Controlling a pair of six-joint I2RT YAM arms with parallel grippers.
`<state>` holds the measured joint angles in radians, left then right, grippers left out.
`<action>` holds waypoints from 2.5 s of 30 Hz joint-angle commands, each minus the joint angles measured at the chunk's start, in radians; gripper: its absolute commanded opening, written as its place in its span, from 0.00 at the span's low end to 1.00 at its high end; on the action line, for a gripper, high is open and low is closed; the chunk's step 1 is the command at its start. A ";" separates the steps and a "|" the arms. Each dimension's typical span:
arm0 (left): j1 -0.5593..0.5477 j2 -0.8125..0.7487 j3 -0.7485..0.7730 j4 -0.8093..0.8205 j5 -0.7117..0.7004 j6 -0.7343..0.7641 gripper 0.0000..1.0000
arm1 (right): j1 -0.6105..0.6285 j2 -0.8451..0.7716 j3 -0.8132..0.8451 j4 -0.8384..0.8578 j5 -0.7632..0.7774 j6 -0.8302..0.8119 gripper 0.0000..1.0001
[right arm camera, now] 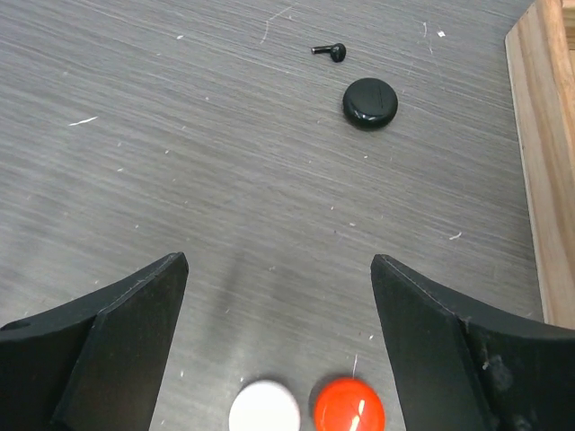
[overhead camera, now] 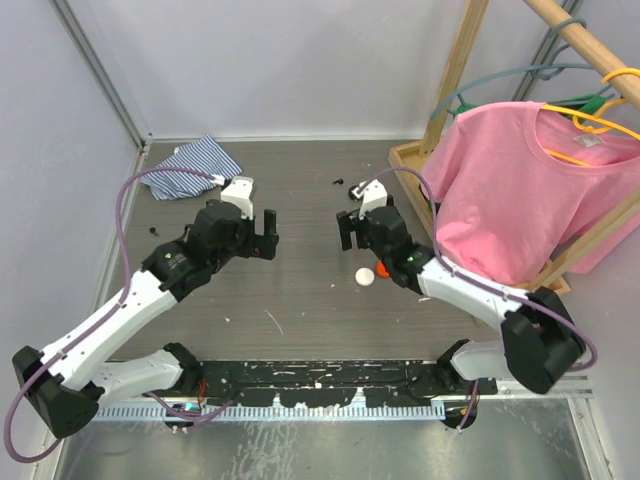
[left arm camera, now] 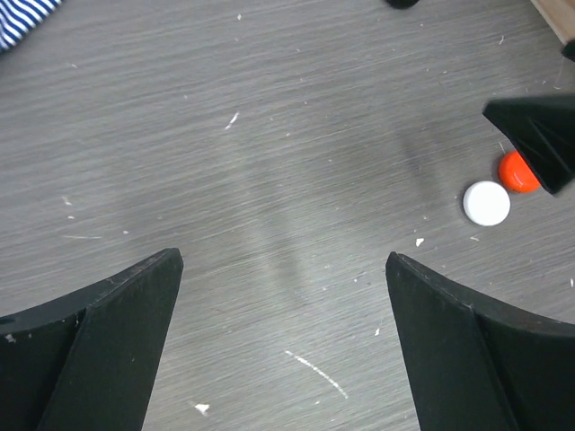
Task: Insert the wireless bluetooth earbuds into the charging case
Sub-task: Place the charging case at the center of the board, then pick up the charging case at the center of the board.
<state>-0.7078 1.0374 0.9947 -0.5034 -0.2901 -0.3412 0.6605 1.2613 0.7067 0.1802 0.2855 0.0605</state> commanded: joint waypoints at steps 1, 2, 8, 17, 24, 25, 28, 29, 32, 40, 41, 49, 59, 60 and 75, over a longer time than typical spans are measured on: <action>0.006 -0.063 0.115 -0.185 -0.027 0.162 0.98 | -0.047 0.124 0.153 -0.031 -0.025 -0.037 0.89; 0.006 -0.081 0.122 -0.199 -0.041 0.186 0.98 | -0.060 0.156 0.185 -0.043 -0.040 -0.037 0.89; 0.026 -0.216 -0.010 -0.105 -0.066 0.210 0.98 | -0.147 0.379 0.363 -0.072 -0.136 -0.038 0.88; 0.061 -0.318 -0.078 -0.082 -0.046 0.226 0.98 | -0.240 0.642 0.552 -0.065 -0.195 -0.036 0.82; 0.099 -0.327 -0.086 -0.076 -0.003 0.222 0.98 | -0.273 0.798 0.688 -0.072 -0.205 -0.042 0.82; 0.107 -0.324 -0.090 -0.074 0.008 0.220 0.98 | -0.277 0.818 0.706 -0.077 -0.206 -0.042 0.82; 0.129 -0.312 -0.090 -0.074 0.046 0.216 0.99 | -0.285 0.871 0.757 -0.093 -0.217 -0.043 0.82; 0.134 -0.308 -0.090 -0.074 0.053 0.216 1.00 | -0.286 0.884 0.770 -0.098 -0.218 -0.044 0.82; 0.145 -0.301 -0.092 -0.072 0.060 0.213 1.00 | -0.289 0.912 0.804 -0.114 -0.216 -0.054 0.82; 0.165 -0.304 -0.097 -0.064 0.088 0.203 0.99 | -0.291 0.936 0.825 -0.152 -0.219 -0.070 0.67; 0.168 -0.305 -0.098 -0.062 0.091 0.201 0.99 | -0.291 0.932 0.817 -0.154 -0.224 -0.070 0.64; 0.175 -0.315 -0.101 -0.056 0.111 0.193 0.99 | -0.289 0.825 0.725 -0.171 -0.268 -0.081 0.52; 0.183 -0.328 -0.098 -0.042 0.181 0.172 0.98 | -0.236 0.600 0.510 -0.138 -0.324 -0.088 0.51; 0.183 -0.329 -0.100 -0.038 0.185 0.169 0.98 | -0.225 0.573 0.490 -0.138 -0.322 -0.091 0.51; 0.183 -0.348 -0.125 -0.006 0.306 -0.002 0.94 | -0.035 0.176 0.240 -0.094 -0.340 -0.159 0.51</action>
<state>-0.5297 0.6998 0.8856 -0.5835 -0.0460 -0.2718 0.5926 1.5406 0.9848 0.0189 -0.0330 -0.0574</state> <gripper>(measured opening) 0.947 0.584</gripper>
